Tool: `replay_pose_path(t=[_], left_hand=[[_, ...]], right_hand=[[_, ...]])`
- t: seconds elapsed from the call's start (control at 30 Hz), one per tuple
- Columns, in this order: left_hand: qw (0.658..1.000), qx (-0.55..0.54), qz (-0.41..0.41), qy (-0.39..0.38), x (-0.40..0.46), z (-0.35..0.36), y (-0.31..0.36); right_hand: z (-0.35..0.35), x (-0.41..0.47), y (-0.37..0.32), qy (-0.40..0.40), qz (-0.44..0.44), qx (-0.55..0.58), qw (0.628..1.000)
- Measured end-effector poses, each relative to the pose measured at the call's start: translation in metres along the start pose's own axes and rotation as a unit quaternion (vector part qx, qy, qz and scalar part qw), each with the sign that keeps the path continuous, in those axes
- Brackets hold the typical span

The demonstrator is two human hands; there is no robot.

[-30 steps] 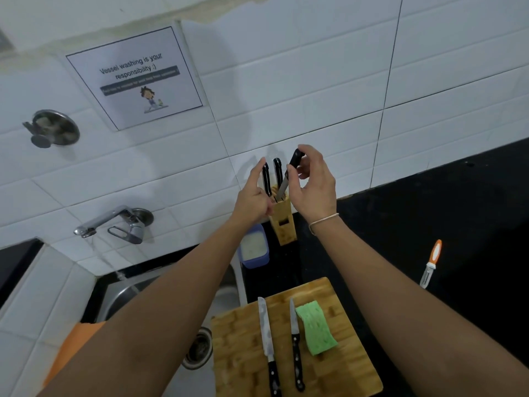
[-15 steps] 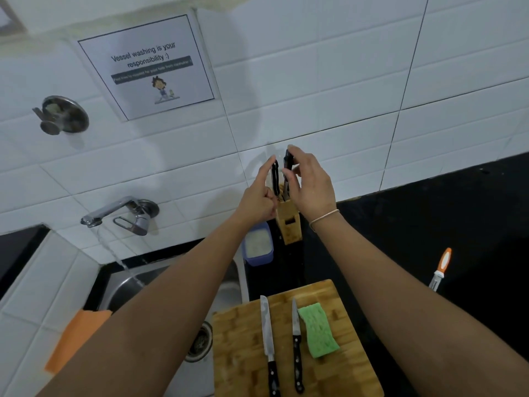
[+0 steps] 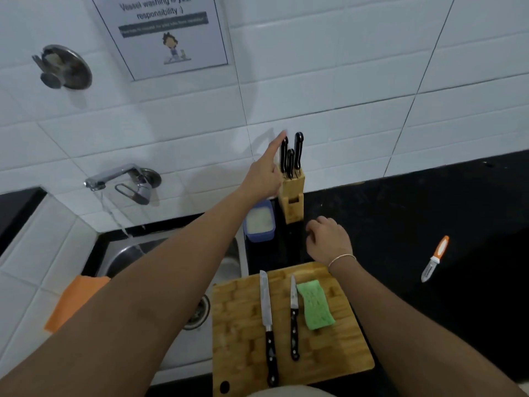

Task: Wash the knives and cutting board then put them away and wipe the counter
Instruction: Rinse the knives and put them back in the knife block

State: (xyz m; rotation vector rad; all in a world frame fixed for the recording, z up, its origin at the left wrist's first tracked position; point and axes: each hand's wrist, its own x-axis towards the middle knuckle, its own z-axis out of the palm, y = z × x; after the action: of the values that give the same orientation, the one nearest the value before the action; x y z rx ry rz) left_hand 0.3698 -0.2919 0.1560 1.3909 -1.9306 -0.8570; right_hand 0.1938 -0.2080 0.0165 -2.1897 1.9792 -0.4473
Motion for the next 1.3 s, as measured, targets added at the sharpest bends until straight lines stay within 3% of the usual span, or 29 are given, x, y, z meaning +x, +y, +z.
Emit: replay_pose_path(t=[0.07,0.17,0.37,0.5,0.67,0.9,1.13,1.3], left_hand=[[1.000,0.000,0.005,0.004,-0.001,0.004,0.000],[0.999,0.030,0.030,0.020,-0.005,0.008,-0.008],[0.998,0.024,0.024,0.050,-0.040,0.027,-0.041],[1.000,0.024,-0.014,0.001,-0.081,0.028,-0.071],[0.991,0.026,-0.057,-0.119,-0.117,0.029,-0.098],[0.985,-0.011,-0.052,-0.163,-0.153,0.007,-0.109],[0.992,-0.027,-0.070,-0.106,-0.181,-0.035,-0.132],[0.995,-0.008,-0.089,0.055,-0.196,-0.088,-0.174]], right_hand=[[-0.001,-0.004,-0.010,-0.019,0.009,0.054,0.998],[-0.003,-0.009,-0.027,-0.137,0.006,0.113,0.984],[-0.004,-0.026,-0.069,-0.362,0.038,0.047,0.930],[0.001,-0.053,-0.097,-0.450,0.080,-0.020,0.889],[0.013,-0.088,-0.120,-0.408,0.110,-0.129,0.897],[0.011,-0.107,-0.138,-0.289,0.187,-0.100,0.934],[-0.013,-0.082,-0.193,-0.231,0.137,-0.018,0.963],[0.001,-0.049,-0.250,-0.222,0.098,0.228,0.943]])
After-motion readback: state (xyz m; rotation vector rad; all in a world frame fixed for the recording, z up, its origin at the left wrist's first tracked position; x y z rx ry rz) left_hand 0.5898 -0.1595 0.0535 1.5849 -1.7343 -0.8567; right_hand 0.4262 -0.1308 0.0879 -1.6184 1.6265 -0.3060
